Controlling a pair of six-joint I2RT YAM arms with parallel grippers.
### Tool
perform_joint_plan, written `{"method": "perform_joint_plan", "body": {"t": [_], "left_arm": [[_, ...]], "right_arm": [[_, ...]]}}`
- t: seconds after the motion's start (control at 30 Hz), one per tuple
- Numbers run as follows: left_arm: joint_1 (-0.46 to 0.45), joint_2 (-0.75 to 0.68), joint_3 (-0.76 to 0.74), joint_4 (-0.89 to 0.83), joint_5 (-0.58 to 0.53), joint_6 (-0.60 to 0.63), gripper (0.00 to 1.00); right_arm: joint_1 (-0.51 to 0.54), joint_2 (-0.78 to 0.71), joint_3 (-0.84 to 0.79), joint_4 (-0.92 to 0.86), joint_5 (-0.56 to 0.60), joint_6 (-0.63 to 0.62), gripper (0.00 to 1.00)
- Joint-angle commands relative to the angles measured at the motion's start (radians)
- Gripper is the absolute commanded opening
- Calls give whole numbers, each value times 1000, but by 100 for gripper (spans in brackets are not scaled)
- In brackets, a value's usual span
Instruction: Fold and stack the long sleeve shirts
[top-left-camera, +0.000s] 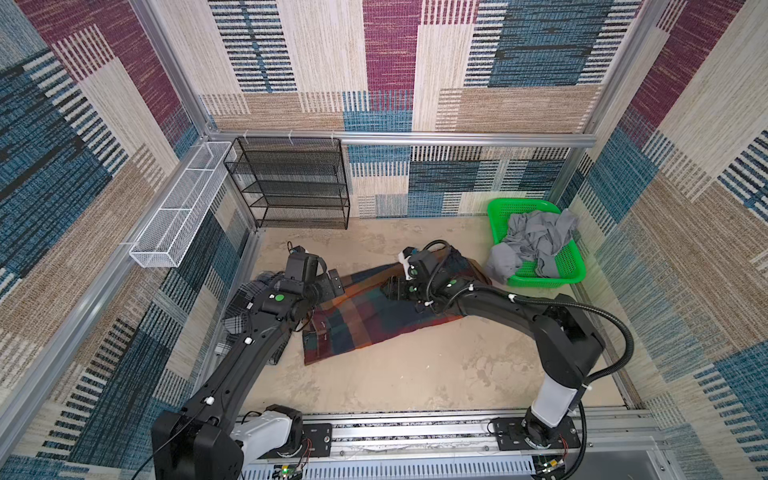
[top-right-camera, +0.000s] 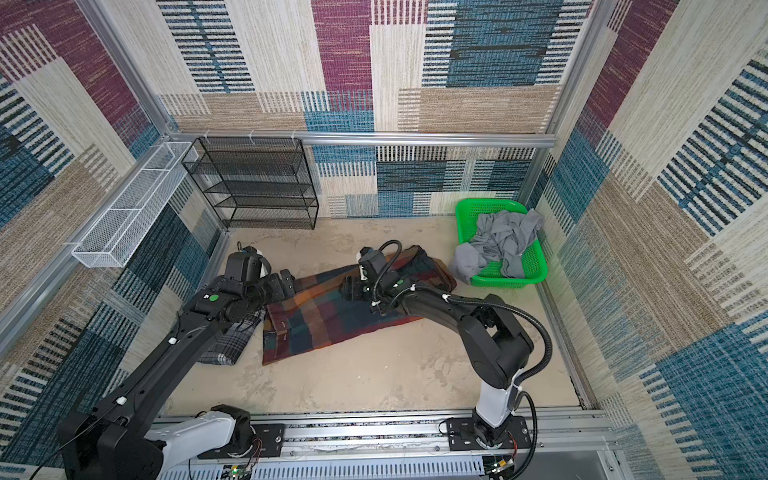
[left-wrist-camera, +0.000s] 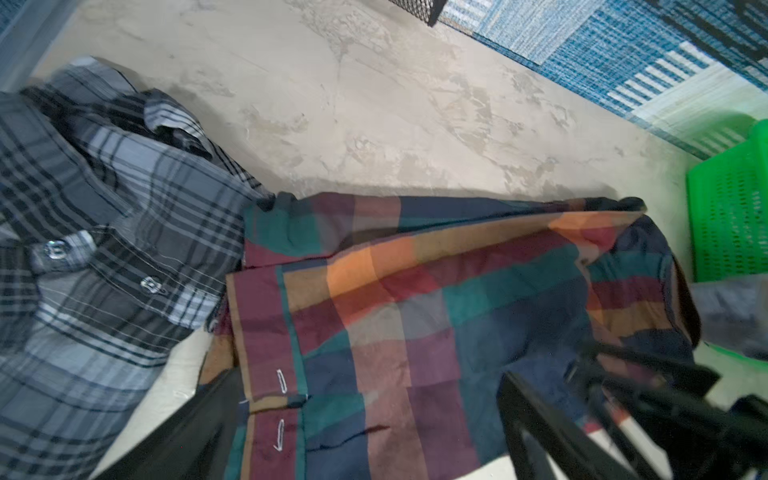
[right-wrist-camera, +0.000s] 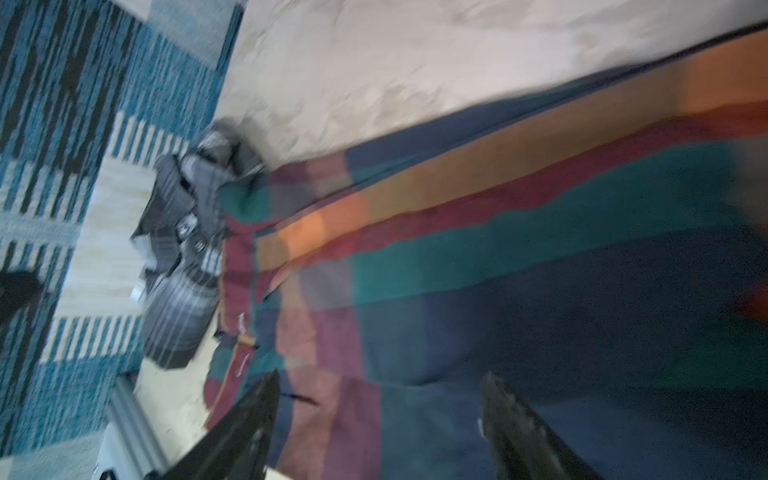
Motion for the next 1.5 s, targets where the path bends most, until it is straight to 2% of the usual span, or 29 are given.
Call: {"method": "perform_joint_plan", "body": {"t": [0.0,0.17,0.43,0.6,0.83,1.03,1.13,1.3,1.47], "left_arm": [[34,26,23,-22,4,58,99],[64,45,19,-8,37,43,99],[72,40,0,6,54,33,99],[72,33,-1,3,65,27,100],[71,21,-52,9,130,-1,100],[54,72,-125,48,247,-40,97],[21,99,-158,63,254,-56,97],[10,76,-258,119,278,-110,97],[-26,47,-329,141,270,-137,97]], "right_arm": [[56,94,74,87,-85,64,77],[90,175,81,65,-74,78,76],[95,71,-209,60,-103,37,76],[107,-104,-406,14,-90,-7,76],[117,-439,-621,-176,-142,-81,76],[105,-770,-616,-411,17,-13,81],[37,-849,-624,-445,94,41,85],[-220,-892,-732,-324,-26,37,85],[-317,-707,-753,-173,-66,-8,85]]}}
